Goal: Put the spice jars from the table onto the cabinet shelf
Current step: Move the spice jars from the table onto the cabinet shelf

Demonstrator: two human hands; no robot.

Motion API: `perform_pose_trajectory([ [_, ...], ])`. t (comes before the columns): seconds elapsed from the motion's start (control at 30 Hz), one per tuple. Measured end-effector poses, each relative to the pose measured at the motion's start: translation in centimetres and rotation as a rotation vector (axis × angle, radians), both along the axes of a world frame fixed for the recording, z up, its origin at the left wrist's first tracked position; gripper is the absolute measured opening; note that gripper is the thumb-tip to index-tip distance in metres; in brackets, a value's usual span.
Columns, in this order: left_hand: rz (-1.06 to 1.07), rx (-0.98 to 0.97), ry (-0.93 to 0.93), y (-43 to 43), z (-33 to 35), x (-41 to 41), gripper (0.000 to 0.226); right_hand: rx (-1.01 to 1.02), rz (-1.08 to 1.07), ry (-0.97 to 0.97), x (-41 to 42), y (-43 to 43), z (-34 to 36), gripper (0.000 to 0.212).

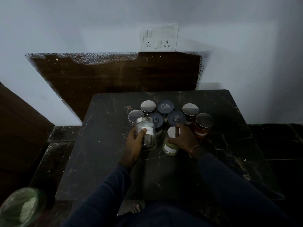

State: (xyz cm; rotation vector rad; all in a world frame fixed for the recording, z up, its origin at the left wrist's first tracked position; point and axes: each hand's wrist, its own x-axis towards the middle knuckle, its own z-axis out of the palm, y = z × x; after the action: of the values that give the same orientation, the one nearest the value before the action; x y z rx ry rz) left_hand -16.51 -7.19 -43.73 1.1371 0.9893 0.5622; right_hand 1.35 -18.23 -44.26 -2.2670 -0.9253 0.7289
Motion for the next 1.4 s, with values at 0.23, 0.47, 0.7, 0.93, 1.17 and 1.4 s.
perform_pose_trajectory([
  [0.23, -0.01, 0.056, -0.026, 0.2, 0.8, 0.9, 0.03, 0.083, 0.014, 0.009, 0.2, 0.6, 2.5, 0.062],
  [0.47, -0.072, 0.124, -0.165, 1.2, 3.9, 2.5, 0.032, 0.288, 0.039, 0.372, -0.3, 3.4, 8.7, 0.032],
  [0.7, 0.005, 0.345, -0.288, 3.8, 10.3, 3.3, 0.046, 0.476, 0.134, 0.56, -0.7, 6.1, 14.6, 0.038],
  [0.93, 0.047, 0.697, -0.331, 8.7, 19.1, 2.2, 0.04, 0.603, 0.223, 0.533, -2.0, 10.6, 22.7, 0.03],
  [1.17, 0.106, 0.948, -0.426, 14.1, 31.5, 1.1, 0.059, 0.751, 0.337, 0.278, -3.1, 15.6, 36.5, 0.038],
  [1.4, 0.072, 1.166, -0.47, 19.6, 43.4, 0.9, 0.052, 0.993, 0.419, -0.088, -3.6, 20.0, 48.1, 0.078],
])
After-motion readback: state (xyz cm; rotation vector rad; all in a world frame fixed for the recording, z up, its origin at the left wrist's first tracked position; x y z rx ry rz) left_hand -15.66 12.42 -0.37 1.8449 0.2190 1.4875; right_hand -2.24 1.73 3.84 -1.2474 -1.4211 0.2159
